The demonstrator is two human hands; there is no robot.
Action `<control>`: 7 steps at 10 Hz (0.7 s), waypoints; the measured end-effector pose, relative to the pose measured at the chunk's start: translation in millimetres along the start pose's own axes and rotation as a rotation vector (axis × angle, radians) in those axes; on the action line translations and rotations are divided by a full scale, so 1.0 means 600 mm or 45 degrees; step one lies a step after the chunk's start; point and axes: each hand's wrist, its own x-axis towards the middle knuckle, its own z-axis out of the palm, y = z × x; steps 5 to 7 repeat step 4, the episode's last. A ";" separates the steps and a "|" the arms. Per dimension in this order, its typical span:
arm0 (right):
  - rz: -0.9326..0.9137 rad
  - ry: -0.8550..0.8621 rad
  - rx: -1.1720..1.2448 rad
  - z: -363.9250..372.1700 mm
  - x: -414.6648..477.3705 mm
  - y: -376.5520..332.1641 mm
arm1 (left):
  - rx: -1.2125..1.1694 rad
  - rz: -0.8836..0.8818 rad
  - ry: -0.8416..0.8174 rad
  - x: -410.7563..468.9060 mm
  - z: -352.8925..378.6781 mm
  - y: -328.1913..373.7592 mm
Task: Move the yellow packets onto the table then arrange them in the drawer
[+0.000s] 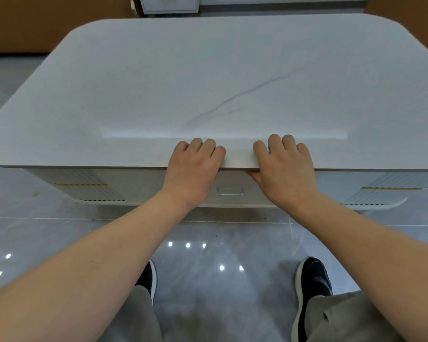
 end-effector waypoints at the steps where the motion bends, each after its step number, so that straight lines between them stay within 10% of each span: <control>1: 0.022 -0.010 -0.030 0.005 0.001 -0.005 | 0.028 0.021 0.041 0.001 0.004 0.008; 2: 0.019 0.006 -0.022 0.006 -0.001 0.001 | 0.030 0.010 0.055 -0.003 -0.003 0.013; 4: 0.152 -0.645 0.444 -0.101 0.029 0.073 | -0.196 -0.093 -0.168 -0.049 -0.072 0.045; 7: 0.152 -0.645 0.444 -0.101 0.029 0.073 | -0.196 -0.093 -0.168 -0.049 -0.072 0.045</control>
